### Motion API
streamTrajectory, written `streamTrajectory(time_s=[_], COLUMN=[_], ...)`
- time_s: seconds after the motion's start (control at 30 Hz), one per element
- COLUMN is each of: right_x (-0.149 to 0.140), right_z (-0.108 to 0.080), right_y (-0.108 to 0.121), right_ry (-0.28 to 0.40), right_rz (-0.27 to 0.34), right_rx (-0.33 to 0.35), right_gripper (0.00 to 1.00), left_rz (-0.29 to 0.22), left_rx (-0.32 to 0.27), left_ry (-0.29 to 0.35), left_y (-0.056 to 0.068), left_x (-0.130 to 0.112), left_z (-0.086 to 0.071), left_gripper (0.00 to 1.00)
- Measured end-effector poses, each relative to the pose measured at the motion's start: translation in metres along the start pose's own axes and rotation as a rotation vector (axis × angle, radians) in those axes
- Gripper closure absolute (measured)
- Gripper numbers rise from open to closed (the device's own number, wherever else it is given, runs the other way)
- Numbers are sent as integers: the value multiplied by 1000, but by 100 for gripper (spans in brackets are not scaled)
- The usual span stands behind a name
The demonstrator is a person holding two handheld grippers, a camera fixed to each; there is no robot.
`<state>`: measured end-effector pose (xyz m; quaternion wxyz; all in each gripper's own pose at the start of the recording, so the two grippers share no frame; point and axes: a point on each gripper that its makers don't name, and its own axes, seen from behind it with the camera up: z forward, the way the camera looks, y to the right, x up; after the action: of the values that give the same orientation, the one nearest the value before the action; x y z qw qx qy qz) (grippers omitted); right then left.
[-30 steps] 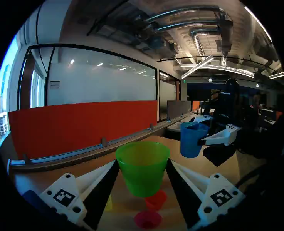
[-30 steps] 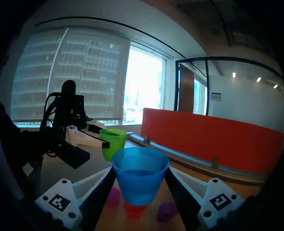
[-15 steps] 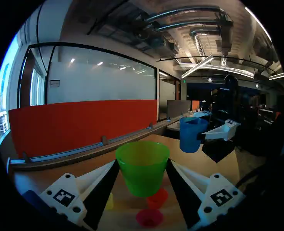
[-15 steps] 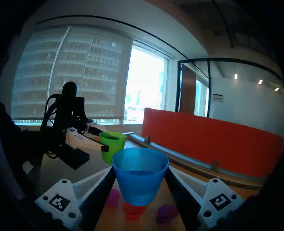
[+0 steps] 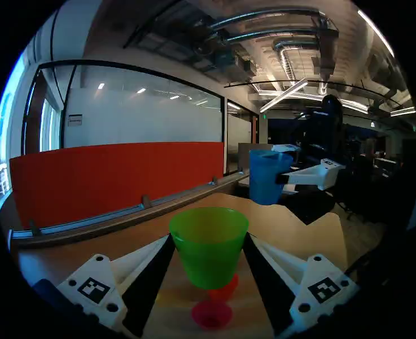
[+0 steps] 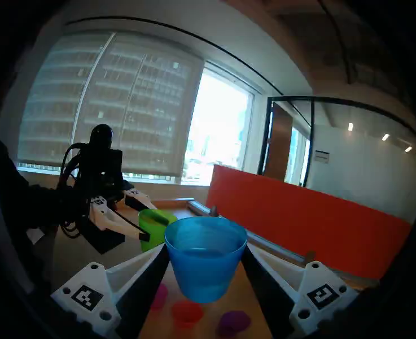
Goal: Pour water
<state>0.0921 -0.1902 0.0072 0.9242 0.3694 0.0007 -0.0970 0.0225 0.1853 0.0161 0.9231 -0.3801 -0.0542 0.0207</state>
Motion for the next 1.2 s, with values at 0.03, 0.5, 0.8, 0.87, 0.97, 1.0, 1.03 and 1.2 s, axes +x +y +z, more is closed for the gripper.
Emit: streamTrajectory(time_s=[0.03,0.5,0.8,0.87,0.97,1.0,1.03,1.2], right_x=[1,19,26,27,29,29,30,32], right_z=[1,12,20,21,23,24,24,29], right_y=[0,0,-6,-6,-8,-9,-9,-12], right_ry=[0,4,20,20,23,24,25,25], right_rz=[-7,-131,-208,-222,-245,-253,-261,-300], right_rx=[1,21,47,51,56,58,60,71], right_gripper=[11,11,11,11,11,11,11,11], left_rz=[-2,-26,-36,-38,-37,-36,-33,-22], left_rx=[-4,-80,-118,-128,-139,-141,-143,-155], left_ry=[-1,11,14,18,20,20,18,13], left_y=[1,19,24,26,27,27,27,30], left_x=[-1,-9,-14,-13,-13,-14,-14,-16], left_z=[0,-2,-6,-7,-8,-8,-8,-10], left_gripper=[15,15,15,15,15,15,15,15])
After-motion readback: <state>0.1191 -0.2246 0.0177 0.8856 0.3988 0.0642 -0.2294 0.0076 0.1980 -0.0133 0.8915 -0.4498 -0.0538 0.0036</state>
